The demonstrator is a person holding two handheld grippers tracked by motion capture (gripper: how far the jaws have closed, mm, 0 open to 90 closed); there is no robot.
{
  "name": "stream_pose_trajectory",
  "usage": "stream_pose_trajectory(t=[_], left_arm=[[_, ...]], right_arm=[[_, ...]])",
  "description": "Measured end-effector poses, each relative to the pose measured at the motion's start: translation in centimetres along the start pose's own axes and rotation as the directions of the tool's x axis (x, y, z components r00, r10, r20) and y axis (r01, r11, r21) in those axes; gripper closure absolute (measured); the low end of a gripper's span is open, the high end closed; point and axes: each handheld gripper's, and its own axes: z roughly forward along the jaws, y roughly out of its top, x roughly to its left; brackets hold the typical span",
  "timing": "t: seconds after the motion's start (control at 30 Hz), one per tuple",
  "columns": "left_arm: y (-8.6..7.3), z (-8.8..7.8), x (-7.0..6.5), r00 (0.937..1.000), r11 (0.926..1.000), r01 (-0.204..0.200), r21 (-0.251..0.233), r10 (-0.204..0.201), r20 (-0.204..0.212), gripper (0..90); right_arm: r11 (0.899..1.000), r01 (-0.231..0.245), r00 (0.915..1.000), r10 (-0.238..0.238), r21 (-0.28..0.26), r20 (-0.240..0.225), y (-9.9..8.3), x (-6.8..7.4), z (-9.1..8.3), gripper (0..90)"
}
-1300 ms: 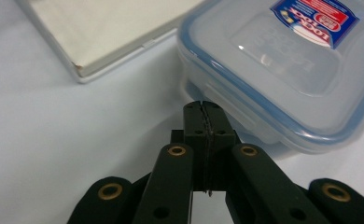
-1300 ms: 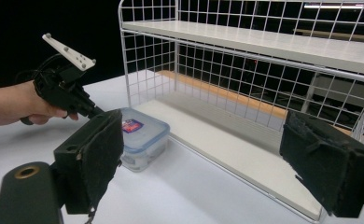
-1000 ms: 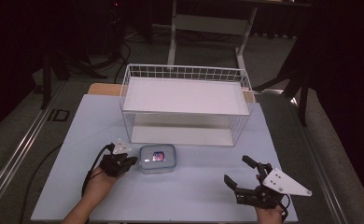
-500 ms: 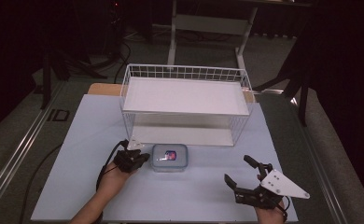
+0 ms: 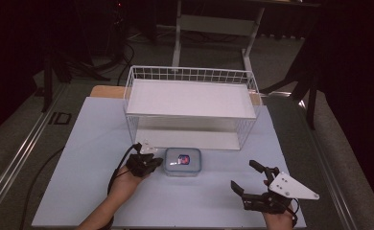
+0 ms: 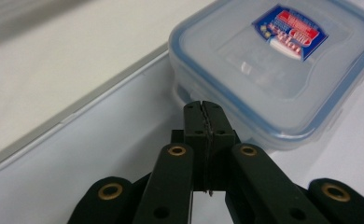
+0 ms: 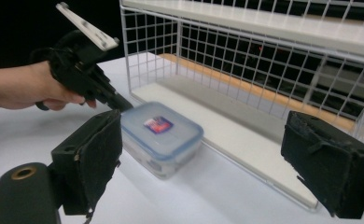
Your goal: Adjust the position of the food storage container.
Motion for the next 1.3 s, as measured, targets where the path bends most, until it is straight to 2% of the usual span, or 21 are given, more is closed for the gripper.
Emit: stream_pose_trajectory(t=[0.07,0.13,0.2,0.27,0.43,0.53,0.57,0.6,0.73,0.77,0.8,0.83,0.87,0.93,1.0,1.03,1.1,1.17,1.2,1.27,1.3], left_arm=[[0.3,0.3,-0.2,0.9999,1.0000,0.001,0.004,-0.001,0.011,90.0],[0.6,0.6,-0.7,0.9998,1.0000,-0.005,-0.002,0.005,0.021,90.0],[1.0,1.1,-1.2,0.9995,0.9998,-0.019,-0.002,0.019,0.025,90.0],[1.2,1.3,-1.5,0.9993,0.9997,-0.022,-0.006,0.022,0.031,90.0],[1.4,1.6,-1.5,0.9992,0.9999,-0.006,-0.008,0.006,0.039,90.0],[1.6,1.8,-1.7,0.9988,0.9999,-0.014,-0.006,0.014,0.046,90.0],[1.7,1.9,-1.8,0.9988,0.9998,-0.017,-0.007,0.017,0.047,90.0],[1.8,2.0,-1.9,0.9986,0.9998,-0.016,-0.011,0.016,0.049,90.0],[1.8,2.1,-2.1,0.9986,0.9996,-0.025,-0.015,0.026,0.047,89.7],[1.7,2.0,-2.0,0.9983,0.9996,-0.022,-0.019,0.023,0.054,86.8],[1.4,1.5,-1.9,0.9983,0.9994,-0.021,-0.028,0.022,0.054,83.2],[1.2,1.2,-1.9,0.9977,0.9989,-0.024,-0.040,0.026,0.062,79.4],[1.0,0.8,-1.8,0.9978,0.9982,-0.037,-0.048,0.040,0.053,73.8],[0.7,0.0,-1.6,0.9961,0.9969,-0.031,-0.072,0.037,0.080,54.4],[0.3,-0.7,-1.3,0.9929,0.9949,-0.002,-0.101,0.014,0.119,37.6],[0.1,-1.1,-1.2,0.9895,0.9942,-0.004,-0.108,0.019,0.143,28.6],[-0.2,-1.9,-1.2,0.9872,0.9914,0.005,-0.131,0.016,0.158,11.2],[-0.3,-2.3,-1.2,0.9857,0.9892,0.008,-0.147,0.017,0.168,6.6],[-0.5,-3.1,-1.3,0.9847,0.9836,0.032,-0.178,0.000,0.174,1.9],[-0.6,-3.8,-1.4,0.9769,0.9791,0.054,-0.196,-0.011,0.213,1.7],[-0.6,-4.1,-1.5,0.9773,0.9773,0.054,-0.205,-0.010,0.212,1.7]], right_arm=[[1.000,0.015,0.9999,-0.015,-0.009,0.000,0.1,0.3,0.0,12.6],[0.998,0.055,0.9983,-0.055,0.002,0.020,0.2,0.8,0.1,12.4],[0.998,0.067,0.9976,-0.068,0.019,0.011,0.2,1.0,0.3,11.5],[0.998,0.059,0.9982,-0.059,0.033,0.006,0.1,1.1,0.4,11.5],[0.997,0.064,0.9962,-0.066,0.037,0.057,-0.1,1.0,0.4,11.6],[0.996,0.077,0.9950,-0.079,0.033,0.061,0.0,1.1,0.4,12.6],[0.996,0.075,0.9959,-0.077,0.039,0.047,0.0,1.2,0.4,16.1],[0.996,0.073,0.9969,-0.074,0.058,0.024,0.0,1.2,0.5,14.6],[0.997,0.077,0.9966,-0.078,0.033,0.027,-0.1,1.4,0.5,15.7],[0.997,0.073,0.9972,-0.074,0.019,0.013,-0.1,1.4,0.5,16.0],[0.999,0.052,0.9982,-0.052,0.004,-0.030,-0.2,1.2,0.5,20.2],[0.999,0.024,0.9973,-0.023,0.021,-0.070,-0.2,1.0,0.5,22.7],[0.999,0.016,0.9965,-0.012,0.045,-0.083,-0.2,0.7,0.7,22.7],[1.000,-0.022,0.9963,0.023,0.021,-0.083,-0.5,0.3,0.7,22.8],[0.998,-0.034,0.9969,0.037,0.047,-0.069,-0.6,0.0,0.9,22.2],[0.997,-0.038,0.9971,0.042,0.061,-0.064,-0.7,0.0,1.0,20.2],[0.996,-0.042,0.9981,0.046,0.084,-0.042,-0.7,0.1,1.2,15.7],[0.996,-0.032,0.9987,0.036,0.080,-0.037,-0.7,0.2,1.2,15.3],[0.996,-0.003,0.9997,0.005,0.084,-0.023,-0.6,0.4,1.3,12.8],[0.996,0.019,0.9995,-0.017,0.092,-0.028,-0.5,0.6,1.5,12.8],[0.995,0.030,0.9990,-0.026,0.093,-0.035,-0.5,0.7,1.5,12.8]])
